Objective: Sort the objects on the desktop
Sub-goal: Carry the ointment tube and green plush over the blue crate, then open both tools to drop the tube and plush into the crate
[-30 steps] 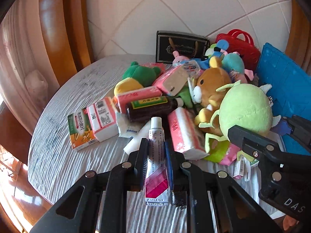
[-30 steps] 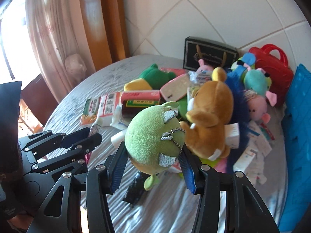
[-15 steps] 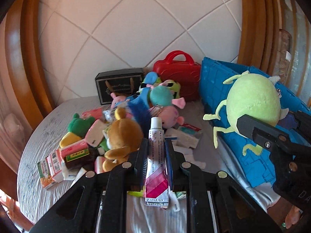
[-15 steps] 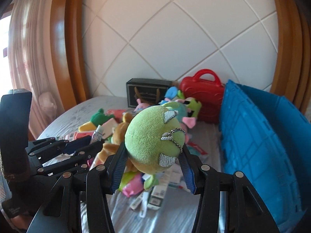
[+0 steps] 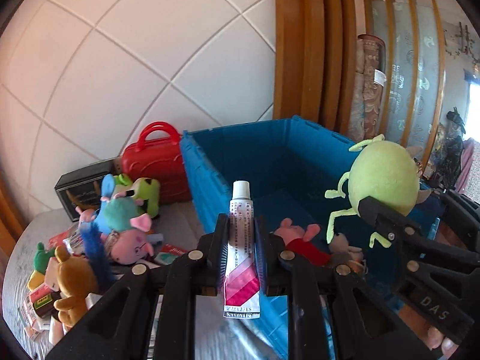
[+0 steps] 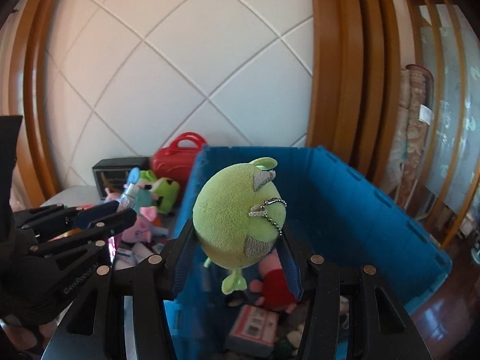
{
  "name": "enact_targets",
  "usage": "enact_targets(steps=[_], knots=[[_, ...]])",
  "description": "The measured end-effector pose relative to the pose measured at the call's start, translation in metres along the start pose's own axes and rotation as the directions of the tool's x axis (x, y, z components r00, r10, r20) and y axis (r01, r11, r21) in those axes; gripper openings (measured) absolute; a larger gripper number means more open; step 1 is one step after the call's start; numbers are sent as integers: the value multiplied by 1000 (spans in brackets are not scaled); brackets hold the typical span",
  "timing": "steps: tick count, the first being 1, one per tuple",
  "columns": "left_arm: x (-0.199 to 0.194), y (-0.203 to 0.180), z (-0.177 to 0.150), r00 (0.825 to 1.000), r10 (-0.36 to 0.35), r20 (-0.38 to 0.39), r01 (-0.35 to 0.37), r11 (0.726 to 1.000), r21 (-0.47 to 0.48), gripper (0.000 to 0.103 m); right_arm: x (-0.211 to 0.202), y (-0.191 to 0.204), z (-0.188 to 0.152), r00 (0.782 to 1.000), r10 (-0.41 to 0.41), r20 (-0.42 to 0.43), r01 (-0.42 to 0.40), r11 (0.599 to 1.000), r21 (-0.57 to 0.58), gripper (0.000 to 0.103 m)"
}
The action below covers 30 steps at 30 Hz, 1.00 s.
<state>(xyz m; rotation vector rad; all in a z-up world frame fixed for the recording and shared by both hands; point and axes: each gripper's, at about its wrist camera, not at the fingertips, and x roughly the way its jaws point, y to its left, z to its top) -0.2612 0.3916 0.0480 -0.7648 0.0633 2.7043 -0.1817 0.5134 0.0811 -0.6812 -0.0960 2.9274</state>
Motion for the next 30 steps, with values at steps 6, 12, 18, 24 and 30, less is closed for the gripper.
enact_targets(steps=[6,12,18,24,30], knots=[[36,-64,16,996,-46,-81,49,998,36,17,19,-72,-10,994,-93,-53,94,995,23,51],[52,-93,17,989,32,-141,-18,995,99,17,40,-108,-23,983,-141,-121,143,990,14,51],[61,-99,11,975,17,-221,5,995,99,17,58,-113,-35,970,-149,-192,147,989,-25,52],[64,-98,4,967,11,-255,14,995,95,48,61,-113,-42,963,-181,-200,174,983,-50,59],[48,-92,1,979,4,-203,13,996,84,76,43,-120,-39,960,-233,-158,229,973,-42,103]])
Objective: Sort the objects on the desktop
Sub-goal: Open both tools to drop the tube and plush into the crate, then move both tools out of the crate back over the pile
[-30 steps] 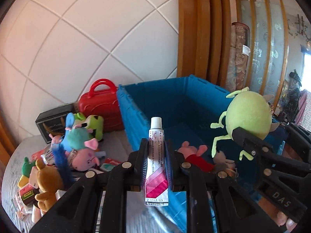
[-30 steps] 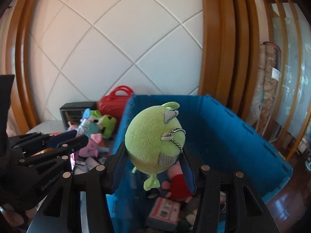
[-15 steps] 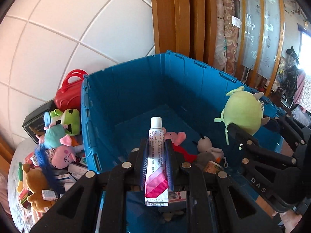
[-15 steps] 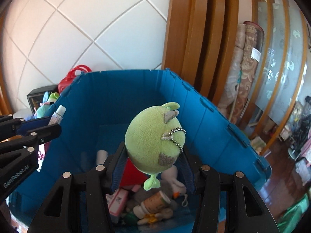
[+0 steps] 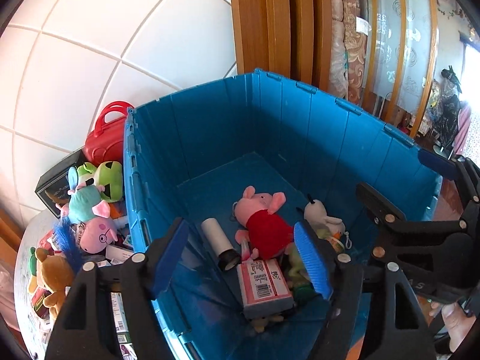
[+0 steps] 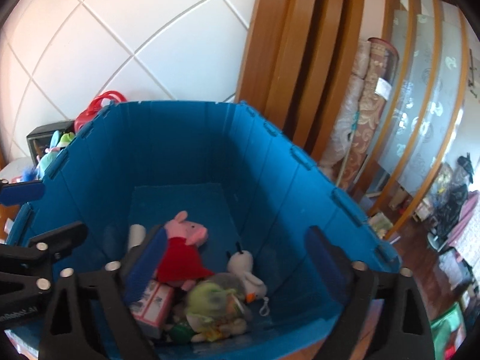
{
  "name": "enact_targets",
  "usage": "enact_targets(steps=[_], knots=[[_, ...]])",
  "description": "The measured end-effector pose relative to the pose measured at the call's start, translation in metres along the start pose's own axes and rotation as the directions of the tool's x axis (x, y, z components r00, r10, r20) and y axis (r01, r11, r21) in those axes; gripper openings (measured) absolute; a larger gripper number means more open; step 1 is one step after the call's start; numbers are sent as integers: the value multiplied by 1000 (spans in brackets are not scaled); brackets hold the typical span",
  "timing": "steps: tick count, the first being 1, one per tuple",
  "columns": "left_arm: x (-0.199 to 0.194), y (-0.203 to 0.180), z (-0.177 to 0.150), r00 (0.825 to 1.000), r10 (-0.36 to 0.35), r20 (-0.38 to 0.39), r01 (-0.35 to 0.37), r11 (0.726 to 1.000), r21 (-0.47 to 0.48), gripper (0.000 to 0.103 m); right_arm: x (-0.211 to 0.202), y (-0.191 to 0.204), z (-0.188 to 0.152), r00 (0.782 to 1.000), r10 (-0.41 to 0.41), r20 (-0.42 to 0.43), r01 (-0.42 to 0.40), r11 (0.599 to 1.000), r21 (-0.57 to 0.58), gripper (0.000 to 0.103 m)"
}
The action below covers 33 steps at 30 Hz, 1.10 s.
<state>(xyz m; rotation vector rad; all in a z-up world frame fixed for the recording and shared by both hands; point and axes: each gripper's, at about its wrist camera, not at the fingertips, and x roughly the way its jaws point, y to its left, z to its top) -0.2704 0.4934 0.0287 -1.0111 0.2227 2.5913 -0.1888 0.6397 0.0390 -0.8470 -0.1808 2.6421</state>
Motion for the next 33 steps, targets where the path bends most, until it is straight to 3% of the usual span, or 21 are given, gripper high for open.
enact_targets(steps=[10,16,24,30,33], knots=[[-43,30,-17,993,32,117,-24,997,-71,78,-43,-8,2,995,44,91,-50,997,60,103],[-61,63,-32,989,43,145,-22,990,-141,78,-74,17,6,984,69,162,-77,996,46,103],[-86,119,-65,978,122,170,-82,971,-226,78,-102,65,7,958,83,274,-98,994,43,103],[-100,174,-94,971,194,137,-143,939,-313,78,-105,119,15,945,218,244,-218,976,-30,103],[-108,201,-111,959,262,111,-215,923,-320,78,-103,147,18,933,293,207,-290,956,-45,103]])
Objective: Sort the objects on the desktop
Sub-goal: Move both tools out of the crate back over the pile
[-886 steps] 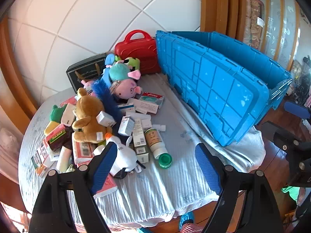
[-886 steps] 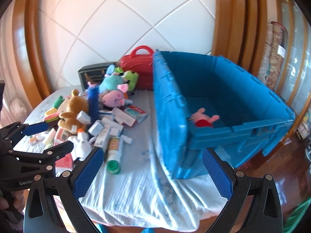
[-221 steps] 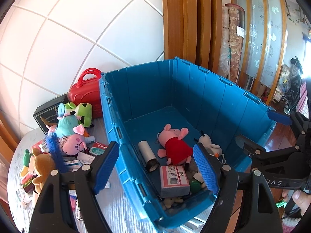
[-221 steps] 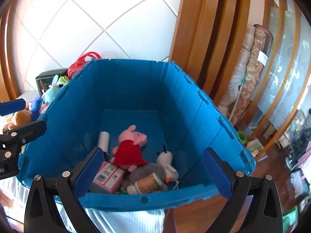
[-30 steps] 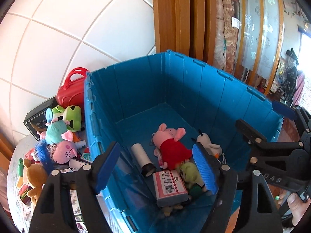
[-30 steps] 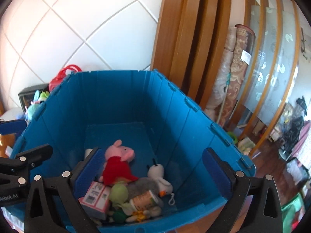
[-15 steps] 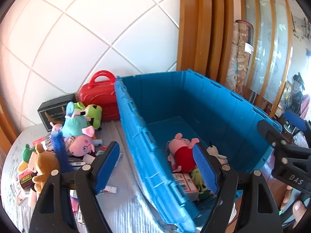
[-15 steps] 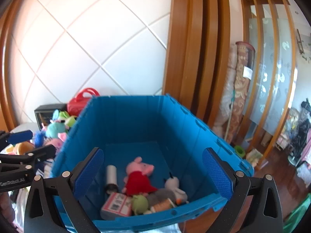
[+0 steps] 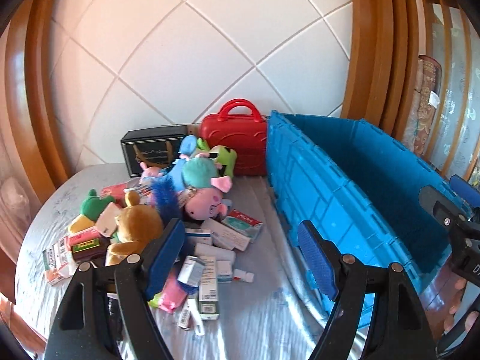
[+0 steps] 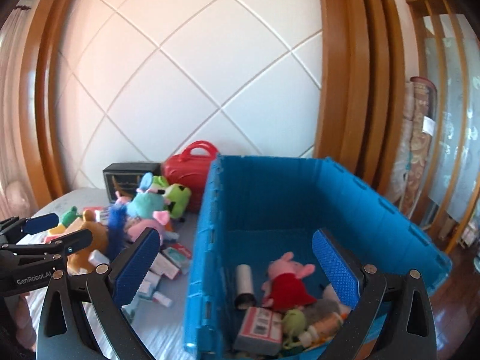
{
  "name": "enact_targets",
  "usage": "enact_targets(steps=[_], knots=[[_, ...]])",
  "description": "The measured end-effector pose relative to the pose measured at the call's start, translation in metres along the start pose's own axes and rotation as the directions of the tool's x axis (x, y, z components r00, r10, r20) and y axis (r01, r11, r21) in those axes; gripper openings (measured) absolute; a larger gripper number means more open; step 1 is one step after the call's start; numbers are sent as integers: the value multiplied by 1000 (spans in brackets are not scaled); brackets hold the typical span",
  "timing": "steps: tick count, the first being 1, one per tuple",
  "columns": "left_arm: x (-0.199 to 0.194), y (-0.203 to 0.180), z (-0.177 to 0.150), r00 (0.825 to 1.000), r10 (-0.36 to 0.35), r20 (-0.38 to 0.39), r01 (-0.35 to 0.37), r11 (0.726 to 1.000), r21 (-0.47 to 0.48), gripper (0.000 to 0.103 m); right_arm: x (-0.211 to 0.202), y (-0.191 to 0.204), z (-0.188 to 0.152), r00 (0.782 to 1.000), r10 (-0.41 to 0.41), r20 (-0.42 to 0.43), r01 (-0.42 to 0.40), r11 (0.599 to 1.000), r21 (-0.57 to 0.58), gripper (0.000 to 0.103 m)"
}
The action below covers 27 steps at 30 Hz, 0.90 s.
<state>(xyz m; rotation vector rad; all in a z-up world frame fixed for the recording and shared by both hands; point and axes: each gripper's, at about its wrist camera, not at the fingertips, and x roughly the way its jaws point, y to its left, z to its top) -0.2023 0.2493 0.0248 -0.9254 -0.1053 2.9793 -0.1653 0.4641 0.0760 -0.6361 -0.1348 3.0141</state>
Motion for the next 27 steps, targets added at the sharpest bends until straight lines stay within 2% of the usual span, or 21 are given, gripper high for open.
enact_targets(steps=[3,7,11,15,19,23,27], knots=[[-1,33,-9,998,58,-15,-59,998,-3,78,5,31,-1,999,49,-7,-49,999,-14,103],[-1,84,-27,996,84,-41,-85,996,-34,78,3,76,-1,992,125,6,-125,991,-43,103],[4,131,-48,986,149,-76,-153,987,-45,78,10,119,-9,985,174,-7,-174,982,-76,103],[19,169,-72,971,193,-142,-202,978,-53,78,42,152,-33,966,223,-129,-231,972,-48,103],[38,196,-97,954,207,-215,-226,972,-63,78,82,176,-69,930,234,-284,-250,968,-19,103],[62,210,-119,939,178,-296,-212,973,-87,78,115,190,-100,899,211,-385,-230,973,-5,103],[82,202,-134,934,129,-334,-164,984,-76,78,135,192,-120,877,194,-439,-208,978,16,101]])
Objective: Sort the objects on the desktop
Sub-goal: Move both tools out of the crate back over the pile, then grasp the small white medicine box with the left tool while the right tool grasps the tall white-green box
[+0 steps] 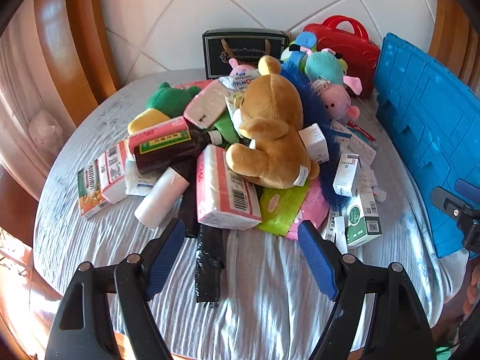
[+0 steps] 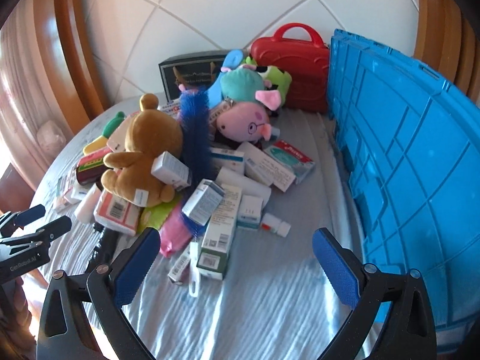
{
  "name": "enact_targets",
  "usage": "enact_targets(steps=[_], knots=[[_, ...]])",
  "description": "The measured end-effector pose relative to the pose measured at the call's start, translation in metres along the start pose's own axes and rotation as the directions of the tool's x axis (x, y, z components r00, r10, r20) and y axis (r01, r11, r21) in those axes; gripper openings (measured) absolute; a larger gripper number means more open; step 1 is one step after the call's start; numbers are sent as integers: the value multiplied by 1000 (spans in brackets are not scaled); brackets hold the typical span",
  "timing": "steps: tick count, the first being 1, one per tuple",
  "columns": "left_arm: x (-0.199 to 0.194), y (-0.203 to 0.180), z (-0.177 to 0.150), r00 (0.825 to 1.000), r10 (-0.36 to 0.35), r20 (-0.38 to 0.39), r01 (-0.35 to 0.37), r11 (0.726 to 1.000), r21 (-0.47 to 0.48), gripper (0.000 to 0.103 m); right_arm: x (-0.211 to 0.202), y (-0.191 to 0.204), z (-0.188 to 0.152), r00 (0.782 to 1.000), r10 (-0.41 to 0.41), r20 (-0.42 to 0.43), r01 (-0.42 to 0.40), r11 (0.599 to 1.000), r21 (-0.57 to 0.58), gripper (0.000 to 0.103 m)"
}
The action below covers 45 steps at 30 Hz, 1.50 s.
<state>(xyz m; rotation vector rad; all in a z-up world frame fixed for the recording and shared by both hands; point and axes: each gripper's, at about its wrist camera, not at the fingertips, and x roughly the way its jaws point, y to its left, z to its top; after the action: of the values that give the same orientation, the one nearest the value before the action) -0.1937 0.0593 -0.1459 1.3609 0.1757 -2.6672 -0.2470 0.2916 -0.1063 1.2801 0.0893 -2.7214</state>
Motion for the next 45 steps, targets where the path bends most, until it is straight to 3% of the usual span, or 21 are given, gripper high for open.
enact_targets(steps=[1,3,5,11,19,20,21,22,26,31,32,33,35,45], knots=[[6,-4,-1,1000,-13,-8,13,1000,11,78,5,0,-2,1000,-7,-14,7,1000,2,98],[17,-15,-3,999,-28,-17,29,999,42,78,15,-1,-6,999,-12,-42,12,1000,12,72],[28,-27,-4,999,-46,-25,47,996,71,78,27,-1,-9,997,-12,-72,13,1000,23,61],[64,-52,-7,993,-91,-72,99,987,124,78,62,7,-22,988,16,-155,-12,1000,26,61],[101,-56,2,991,-95,-98,107,986,128,78,117,11,-36,965,59,-257,-50,998,42,61],[103,-58,4,991,-94,-98,106,986,129,78,123,11,-38,962,65,-264,-57,998,38,55],[105,-60,7,991,-98,-96,110,985,130,78,128,10,-39,959,66,-275,-59,998,36,40],[106,-63,10,990,-108,-94,120,984,131,78,133,9,-41,955,61,-291,-53,998,33,39],[106,-88,29,983,-166,-73,175,973,148,78,130,1,-44,956,62,-286,-61,998,15,38],[126,-132,45,973,-210,-99,226,953,199,78,131,-9,-44,951,94,-294,-91,996,25,38],[132,-140,45,975,-194,-104,213,953,218,72,130,-10,-44,951,98,-294,-94,995,26,38],[139,-145,44,979,-172,-113,194,953,231,53,130,-12,-44,950,103,-295,-99,995,29,39],[151,-145,41,962,-213,-169,245,950,196,37,129,-16,-44,949,110,-295,-104,994,37,39],[135,-127,17,972,-200,-126,222,954,199,33,135,-18,-41,953,115,-281,-110,993,33,43]])
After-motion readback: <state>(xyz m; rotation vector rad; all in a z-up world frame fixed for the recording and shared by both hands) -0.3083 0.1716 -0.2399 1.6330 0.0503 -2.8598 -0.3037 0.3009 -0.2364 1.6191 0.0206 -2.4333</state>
